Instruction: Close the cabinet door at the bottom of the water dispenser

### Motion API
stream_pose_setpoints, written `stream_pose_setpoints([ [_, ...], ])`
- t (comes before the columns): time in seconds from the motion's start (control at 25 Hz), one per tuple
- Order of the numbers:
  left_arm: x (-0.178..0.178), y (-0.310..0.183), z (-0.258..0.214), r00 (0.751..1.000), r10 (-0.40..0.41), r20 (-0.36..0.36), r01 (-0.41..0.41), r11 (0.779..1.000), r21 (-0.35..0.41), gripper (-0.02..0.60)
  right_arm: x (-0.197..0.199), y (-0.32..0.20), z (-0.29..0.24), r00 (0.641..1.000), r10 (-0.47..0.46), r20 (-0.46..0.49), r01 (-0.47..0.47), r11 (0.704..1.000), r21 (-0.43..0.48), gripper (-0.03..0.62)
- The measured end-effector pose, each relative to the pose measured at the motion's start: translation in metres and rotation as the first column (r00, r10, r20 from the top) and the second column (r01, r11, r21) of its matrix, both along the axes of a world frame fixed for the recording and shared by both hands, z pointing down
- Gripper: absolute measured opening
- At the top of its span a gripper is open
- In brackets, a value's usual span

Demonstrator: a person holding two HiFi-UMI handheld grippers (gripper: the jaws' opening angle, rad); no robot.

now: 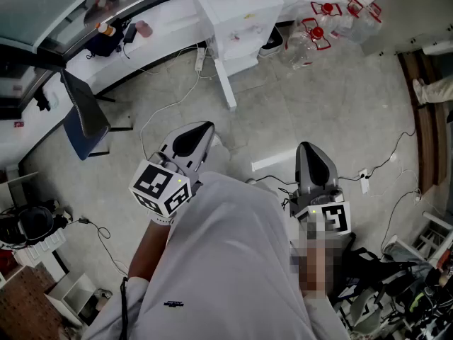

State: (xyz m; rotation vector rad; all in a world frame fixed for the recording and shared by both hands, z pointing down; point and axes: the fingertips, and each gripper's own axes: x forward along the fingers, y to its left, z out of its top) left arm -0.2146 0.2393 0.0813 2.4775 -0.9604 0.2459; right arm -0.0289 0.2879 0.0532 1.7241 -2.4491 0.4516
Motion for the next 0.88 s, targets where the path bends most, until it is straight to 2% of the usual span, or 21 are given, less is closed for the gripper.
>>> stream_pose_setpoints([
  [0.28, 0.074, 0.090, 0.001, 0.999, -0.034, 0.025, 0.034, 0.999, 0.018, 0.006, 0.048, 0.084, 0.021, 0.996, -0.092, 0.016, 0.091, 0.996, 0.020, 0.011],
  [0.44, 0.104, 0.141, -0.001, 0.999, -0.014, 0.031, 0.014, 1.000, 0.004, 0.005, 0.068, 0.130, 0.026, 0.996, -0.088, 0.034, 0.087, 0.996, 0.010, 0.011],
  [0.68, 0.105, 0.162, -0.012, 0.999, -0.012, 0.035, 0.011, 1.000, 0.017, 0.006, 0.070, 0.157, 0.029, 0.991, -0.068, 0.111, 0.068, 0.998, 0.009, 0.011],
  [0.88, 0.075, 0.164, -0.017, 0.999, -0.037, 0.023, 0.036, 0.998, 0.046, 0.005, 0.046, 0.155, 0.022, 0.992, -0.095, 0.078, 0.092, 0.995, 0.035, 0.010],
])
